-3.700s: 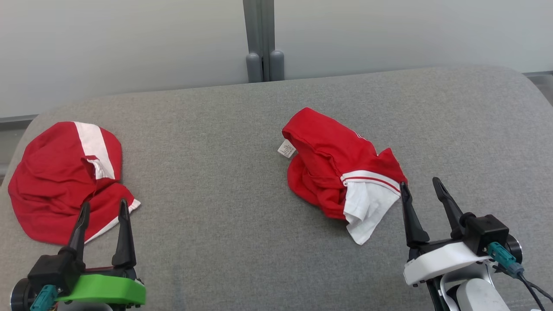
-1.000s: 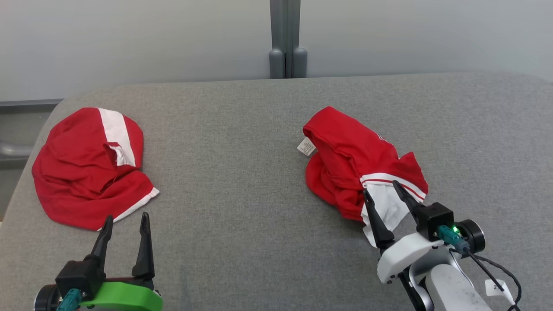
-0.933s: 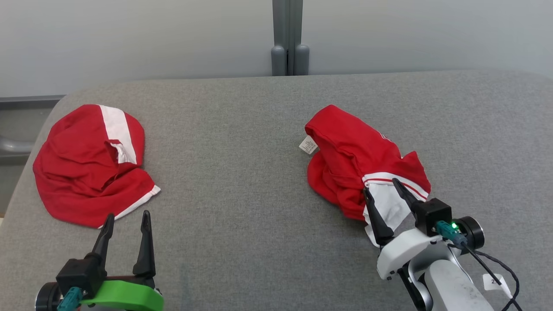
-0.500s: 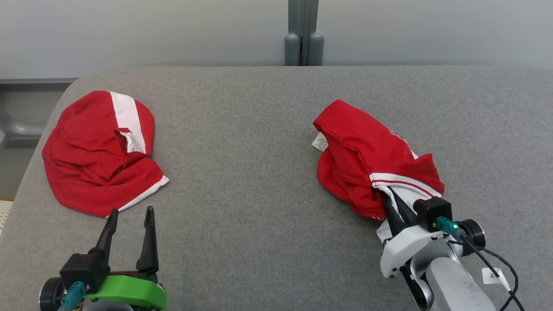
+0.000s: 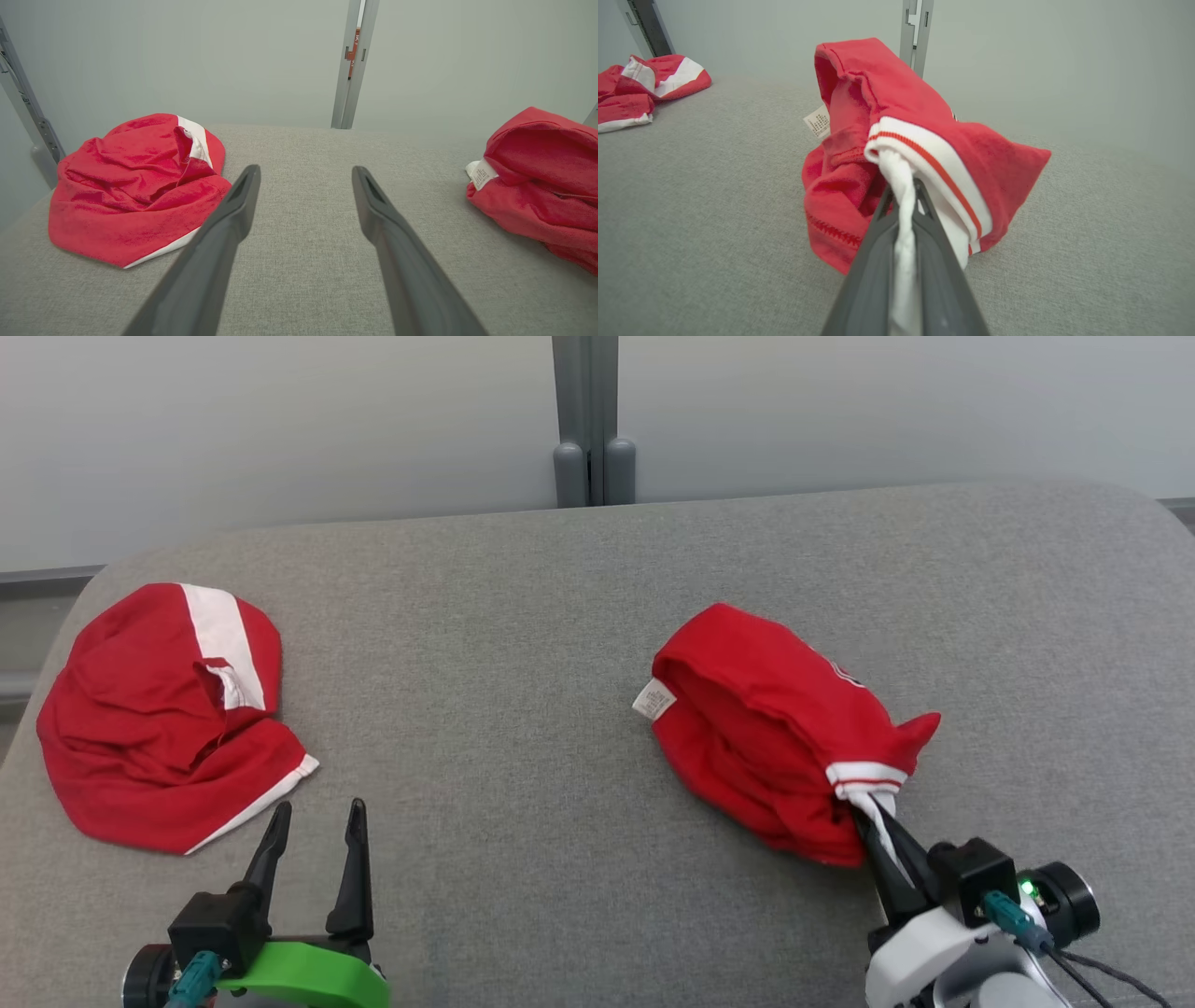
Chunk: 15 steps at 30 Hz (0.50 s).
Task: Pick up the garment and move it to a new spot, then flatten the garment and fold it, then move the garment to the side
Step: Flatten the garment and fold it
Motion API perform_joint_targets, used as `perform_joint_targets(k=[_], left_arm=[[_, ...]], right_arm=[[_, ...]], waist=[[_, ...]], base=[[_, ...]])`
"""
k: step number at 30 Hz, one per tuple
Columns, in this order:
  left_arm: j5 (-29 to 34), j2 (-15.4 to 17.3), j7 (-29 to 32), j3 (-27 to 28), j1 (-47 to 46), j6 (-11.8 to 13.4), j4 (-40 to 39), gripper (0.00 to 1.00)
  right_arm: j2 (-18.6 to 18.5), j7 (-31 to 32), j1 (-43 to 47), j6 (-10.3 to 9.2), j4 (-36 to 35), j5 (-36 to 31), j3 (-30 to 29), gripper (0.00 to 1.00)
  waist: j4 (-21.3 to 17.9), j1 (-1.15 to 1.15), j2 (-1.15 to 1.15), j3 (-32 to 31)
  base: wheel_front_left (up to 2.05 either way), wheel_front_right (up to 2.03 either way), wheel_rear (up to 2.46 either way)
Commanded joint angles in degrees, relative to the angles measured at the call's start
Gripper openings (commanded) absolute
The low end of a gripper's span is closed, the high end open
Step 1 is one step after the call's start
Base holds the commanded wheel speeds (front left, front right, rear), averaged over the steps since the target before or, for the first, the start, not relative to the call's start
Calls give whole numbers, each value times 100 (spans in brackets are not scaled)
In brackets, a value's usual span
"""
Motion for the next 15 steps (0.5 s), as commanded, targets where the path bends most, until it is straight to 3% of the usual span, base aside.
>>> perform_joint_targets(k=[1,6,7,8,9,15], left_arm=[[28,-16,-3,-34,16,-17,17,100],[-2,-48,-3,-140,-39,-22,74,100],[-6,-54,-3,-156,-46,-23,87,100],[-9,-57,-3,-163,-44,-22,96,100],[-11,-59,-3,-166,-33,-22,105,100],[27,-49,-3,-192,-50,-21,155,100]], right_arm=[[-58,-17,195,-4,-66,42,52,0],[-201,138,746,-6,-198,257,228,0],[-214,146,814,-6,-219,286,227,15],[-202,136,848,-6,-244,309,211,76],[-162,112,883,-6,-294,343,182,100],[-123,-12,866,-6,-1053,518,112,100]], waist=[[-62,0,0,-19],[-111,0,0,-10],[-120,0,0,-15],[-130,0,0,-23],[-147,0,0,-37],[-241,0,0,-118]], base=[[0,0,0],[0,0,0],[0,0,0],[0,0,0],[0,0,0],[0,0,0]])
